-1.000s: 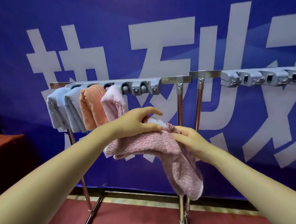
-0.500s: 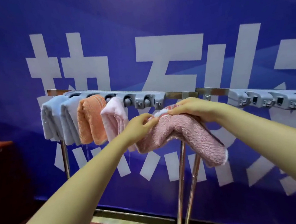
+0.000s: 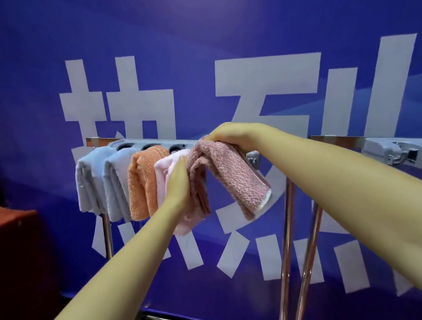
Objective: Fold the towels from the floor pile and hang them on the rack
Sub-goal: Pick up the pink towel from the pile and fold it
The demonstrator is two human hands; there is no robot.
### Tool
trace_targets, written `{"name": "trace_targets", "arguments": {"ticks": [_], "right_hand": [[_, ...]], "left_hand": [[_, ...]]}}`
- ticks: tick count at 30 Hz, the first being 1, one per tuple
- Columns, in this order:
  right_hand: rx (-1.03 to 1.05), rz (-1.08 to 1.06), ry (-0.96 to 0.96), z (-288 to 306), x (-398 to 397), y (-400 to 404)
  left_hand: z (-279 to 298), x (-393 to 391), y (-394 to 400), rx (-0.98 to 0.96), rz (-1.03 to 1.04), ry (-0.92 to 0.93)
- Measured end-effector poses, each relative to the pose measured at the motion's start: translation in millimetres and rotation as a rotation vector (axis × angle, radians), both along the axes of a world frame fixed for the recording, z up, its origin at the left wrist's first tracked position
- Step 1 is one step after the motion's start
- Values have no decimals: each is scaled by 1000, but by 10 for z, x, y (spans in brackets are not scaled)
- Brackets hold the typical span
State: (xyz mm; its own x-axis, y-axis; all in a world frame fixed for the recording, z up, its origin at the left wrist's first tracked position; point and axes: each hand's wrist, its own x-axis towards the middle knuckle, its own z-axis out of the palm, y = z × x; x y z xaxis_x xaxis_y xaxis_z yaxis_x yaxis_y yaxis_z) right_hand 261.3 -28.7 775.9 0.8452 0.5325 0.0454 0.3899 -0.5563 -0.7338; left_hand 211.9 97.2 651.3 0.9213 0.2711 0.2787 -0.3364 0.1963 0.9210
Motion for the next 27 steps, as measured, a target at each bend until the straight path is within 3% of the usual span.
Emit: {"name": "trace_targets", "arguments": {"ticks": [3, 6, 9, 12, 15, 18, 21, 25, 27], "right_hand": [[124, -86, -73, -66, 220, -56], [99, -95, -191, -216, 366, -162], [86, -101, -320, -320, 401, -193], [-37, -176, -561, -358, 410, -194], [-50, -122, -567, -373, 315, -234], [-132, -71, -616, -382, 228, -263], [-244, -26, -648, -440, 171, -242], [-269, 12, -665, -483, 102, -263], [-266, 38, -702, -502, 71, -285]], "left_hand": [[37, 30, -42, 34, -50, -43], [65, 187, -104, 148, 164, -62], [-7, 350, -90, 382, 367, -18], [-31, 334, -207, 370, 354, -19], [53, 286, -336, 282, 347, -141], [201, 344, -336, 211, 353, -78], [197, 341, -317, 373, 341, 19], [162, 277, -338, 296, 320, 92], [230, 315, -348, 420, 370, 132]]}}
